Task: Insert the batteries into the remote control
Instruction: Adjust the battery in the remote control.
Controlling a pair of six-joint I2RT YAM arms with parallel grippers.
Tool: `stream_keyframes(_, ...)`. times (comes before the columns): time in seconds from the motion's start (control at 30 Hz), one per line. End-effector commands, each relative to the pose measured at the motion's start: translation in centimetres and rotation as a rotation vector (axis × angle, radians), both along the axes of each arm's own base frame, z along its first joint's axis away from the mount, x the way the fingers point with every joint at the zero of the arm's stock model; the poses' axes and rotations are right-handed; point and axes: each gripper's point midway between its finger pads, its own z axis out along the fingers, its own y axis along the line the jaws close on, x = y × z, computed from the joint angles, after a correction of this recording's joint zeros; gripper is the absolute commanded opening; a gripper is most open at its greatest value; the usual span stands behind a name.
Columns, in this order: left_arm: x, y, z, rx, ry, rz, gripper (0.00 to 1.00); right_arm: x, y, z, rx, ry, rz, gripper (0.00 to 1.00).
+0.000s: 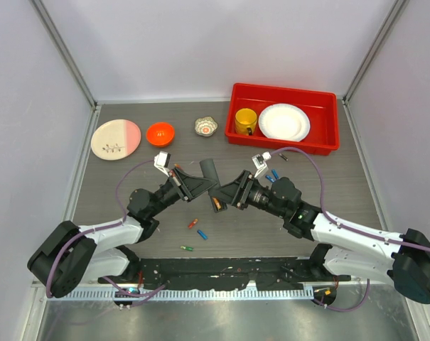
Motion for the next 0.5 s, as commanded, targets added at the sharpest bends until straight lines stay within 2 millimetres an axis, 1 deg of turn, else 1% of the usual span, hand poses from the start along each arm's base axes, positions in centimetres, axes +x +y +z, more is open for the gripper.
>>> stream_keyframes(0.0,-1.9,1.6,6.3,-0.171,-0.243,0.018,0.0,-0.1,-0.1,1.0,0.033,-0.019,0.004,0.61)
stream_keyframes(0.1,-1.9,1.6,6.0,-0.164,-0.241,0.019,0.0,0.1,-0.5,1.7,0.037,-0.03,-0.013,0.64)
stream_keyframes(0.27,-1.9,1.7,5.6,-0.158,-0.235,0.024,0.0,0.0,-1.0,3.0,0.032,-0.071,-0.019,0.65)
stream_keyframes(0.3,-1.9,1.8,5.5,-0.158,-0.234,0.028,0.0,0.0,-1.2,2.7,0.011,-0.068,-0.023,0.65)
stream_keyframes(0.37,-1.8,1.9,5.6,-0.161,-0.236,0.036,0.0,-0.2,-1.6,3.2,-0.006,-0.105,-0.025,0.65)
stream_keyframes(0.4,-1.7,2.0,5.7,-0.166,-0.234,0.049,0.0,-0.2,-1.9,2.6,-0.035,-0.096,-0.031,0.65)
stream_keyframes(0.43,-1.5,2.1,5.7,-0.168,-0.231,0.057,0.0,-0.2,-2.1,2.4,-0.05,-0.103,-0.037,0.65)
stream_keyframes(0.47,-1.4,2.2,5.6,-0.169,-0.23,0.069,0.0,-0.4,-2.4,2.7,-0.059,-0.128,-0.038,0.65)
